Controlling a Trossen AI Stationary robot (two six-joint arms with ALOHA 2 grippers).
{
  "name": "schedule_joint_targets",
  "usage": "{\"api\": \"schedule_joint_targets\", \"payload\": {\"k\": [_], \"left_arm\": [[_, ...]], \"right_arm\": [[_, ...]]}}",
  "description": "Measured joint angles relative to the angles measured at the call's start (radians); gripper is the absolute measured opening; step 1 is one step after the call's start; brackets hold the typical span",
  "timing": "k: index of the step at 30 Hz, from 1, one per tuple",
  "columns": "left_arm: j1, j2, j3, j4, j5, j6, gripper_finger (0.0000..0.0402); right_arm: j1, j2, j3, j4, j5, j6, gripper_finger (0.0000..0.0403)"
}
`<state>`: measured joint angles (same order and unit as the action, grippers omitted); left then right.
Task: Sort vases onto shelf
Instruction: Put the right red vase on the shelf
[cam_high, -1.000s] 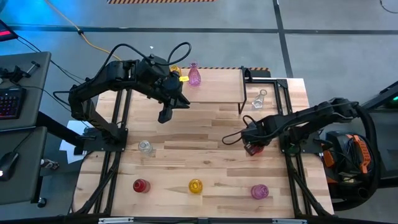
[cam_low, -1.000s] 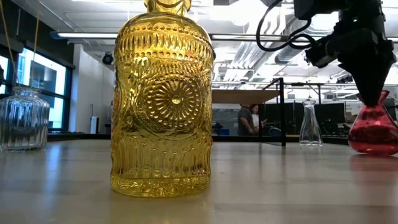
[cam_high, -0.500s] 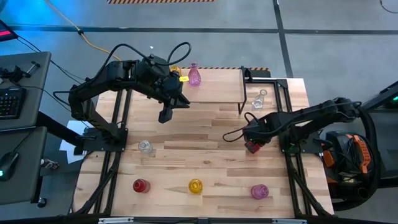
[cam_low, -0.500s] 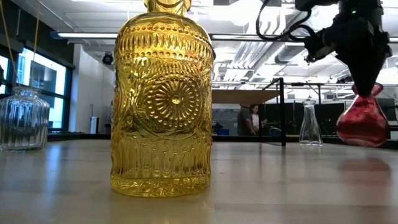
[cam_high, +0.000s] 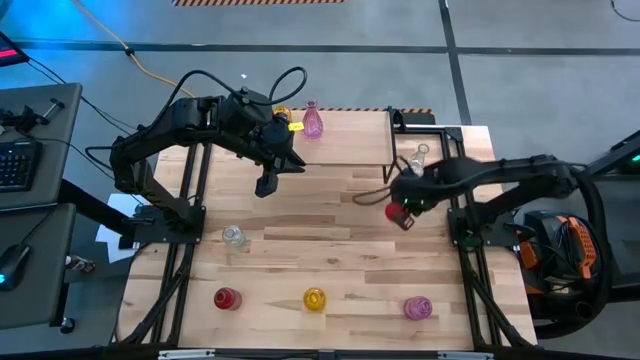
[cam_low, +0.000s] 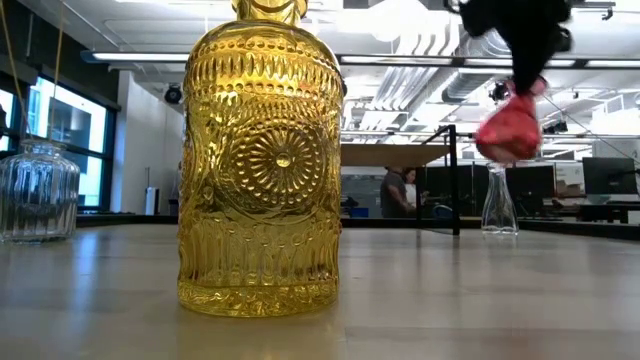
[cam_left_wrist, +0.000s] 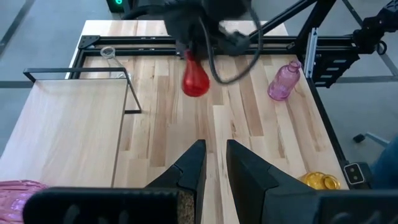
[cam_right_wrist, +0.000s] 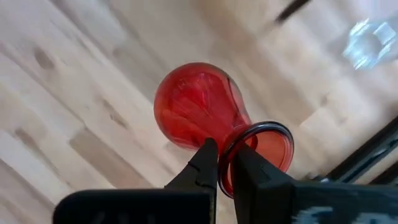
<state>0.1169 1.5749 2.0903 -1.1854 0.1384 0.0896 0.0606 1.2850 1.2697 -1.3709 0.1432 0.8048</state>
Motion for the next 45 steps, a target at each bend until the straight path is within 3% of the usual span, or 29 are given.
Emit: {"api": "schedule_joint_targets", "payload": {"k": [9,17,23,33,45], "left_arm": [[0.000,0.000,0.000,0.000,-0.001,0.000,0.0055],[0.000,0.000,0.000,0.000,-0.001,-0.007,0.0055],[0.000,0.000,0.000,0.000,-0.001,-0.010,0.0055],[0.000,0.000,0.000,0.000,-0.001,-0.010,0.0055],[0.000,0.000,0.000,0.001,-0.001,-0.010,0.0055]], "right_arm": [[-0.204,0.028,0.301,-0.067,0.156,-0.331,0.0000],[-0.370,0.156,0.571,-0.021,0.253,-0.666,0.0000],[-0.437,0.282,0.767,0.007,0.245,-0.908,0.0000],[-0.512,0.500,1.008,-0.043,0.139,-1.302,0.0000],[-0.539,0.652,1.069,-0.075,0.160,-1.587,0.0000]]}}
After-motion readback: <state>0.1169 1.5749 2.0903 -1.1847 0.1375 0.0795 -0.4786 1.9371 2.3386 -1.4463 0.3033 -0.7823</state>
